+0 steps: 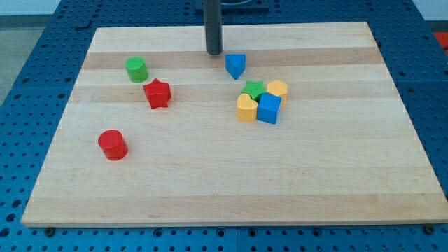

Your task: Move the blue triangle closer to the yellow hexagon

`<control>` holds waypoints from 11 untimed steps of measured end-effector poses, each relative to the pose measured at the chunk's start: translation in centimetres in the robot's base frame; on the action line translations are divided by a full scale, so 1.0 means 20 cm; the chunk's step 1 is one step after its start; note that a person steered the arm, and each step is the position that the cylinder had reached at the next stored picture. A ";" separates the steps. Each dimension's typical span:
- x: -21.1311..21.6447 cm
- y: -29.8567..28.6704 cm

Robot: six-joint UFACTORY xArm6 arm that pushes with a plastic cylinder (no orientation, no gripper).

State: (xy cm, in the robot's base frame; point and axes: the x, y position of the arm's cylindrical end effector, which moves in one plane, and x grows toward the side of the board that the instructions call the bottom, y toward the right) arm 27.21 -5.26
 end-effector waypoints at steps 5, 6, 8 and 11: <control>0.16 0.12; 0.17 0.17; 0.19 0.22; 0.28 0.38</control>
State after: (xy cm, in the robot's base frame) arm 32.79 2.25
